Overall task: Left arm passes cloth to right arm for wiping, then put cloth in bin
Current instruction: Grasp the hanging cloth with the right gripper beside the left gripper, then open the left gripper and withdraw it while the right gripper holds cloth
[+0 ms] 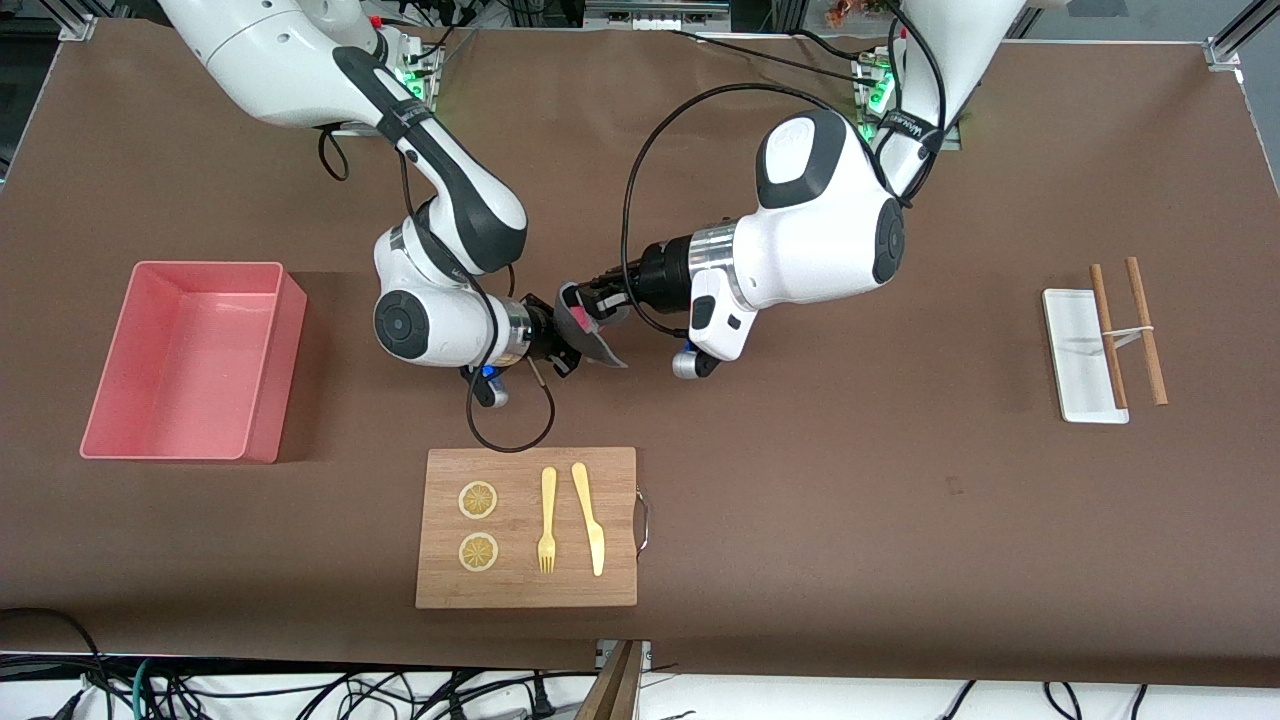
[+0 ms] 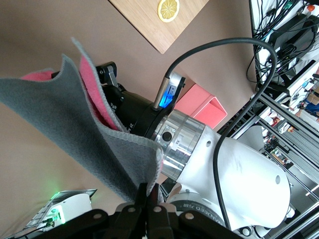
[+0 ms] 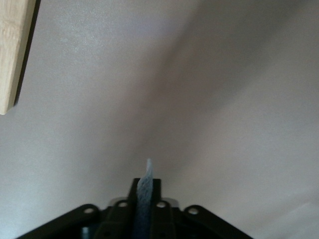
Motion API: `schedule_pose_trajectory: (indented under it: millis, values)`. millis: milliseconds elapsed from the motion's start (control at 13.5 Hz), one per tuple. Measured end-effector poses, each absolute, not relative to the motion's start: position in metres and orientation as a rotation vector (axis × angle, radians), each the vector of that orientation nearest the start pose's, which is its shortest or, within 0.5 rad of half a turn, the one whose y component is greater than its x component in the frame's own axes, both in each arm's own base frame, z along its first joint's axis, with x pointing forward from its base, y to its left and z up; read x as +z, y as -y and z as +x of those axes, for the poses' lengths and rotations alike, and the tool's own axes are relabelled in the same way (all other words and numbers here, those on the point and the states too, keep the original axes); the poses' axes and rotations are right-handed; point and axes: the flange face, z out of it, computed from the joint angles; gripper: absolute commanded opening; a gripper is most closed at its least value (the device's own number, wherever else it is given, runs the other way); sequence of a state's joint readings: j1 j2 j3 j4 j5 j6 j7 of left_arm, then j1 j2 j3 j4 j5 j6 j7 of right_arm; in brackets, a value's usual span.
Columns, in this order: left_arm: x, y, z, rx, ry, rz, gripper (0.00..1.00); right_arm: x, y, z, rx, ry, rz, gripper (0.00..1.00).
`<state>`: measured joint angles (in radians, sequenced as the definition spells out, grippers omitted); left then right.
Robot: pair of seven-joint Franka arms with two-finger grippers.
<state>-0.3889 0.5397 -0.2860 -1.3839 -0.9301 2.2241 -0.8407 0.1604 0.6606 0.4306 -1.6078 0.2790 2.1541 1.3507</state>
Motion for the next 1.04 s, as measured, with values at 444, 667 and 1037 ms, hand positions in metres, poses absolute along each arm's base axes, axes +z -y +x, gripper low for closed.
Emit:
schedule_pose_trajectory:
  millis: [444, 667, 1037]
  values:
    - [0.459, 0.444, 0.592, -0.533, -0.773, 2.06, 0.04, 0.278, -0.35, 0.593, 0.659, -1.371, -2.505, 0.0]
    - [0.46, 0.442, 0.594, -0.528, -0.777, 2.059, 1.0, 0.283, -0.35, 0.589, 0.694, -1.325, -2.544, 0.0]
    - [0.47, 0.425, 0.606, -0.511, -0.78, 2.055, 1.0, 0.301, -0.336, 0.58, 0.792, -1.218, -2.64, 0.0]
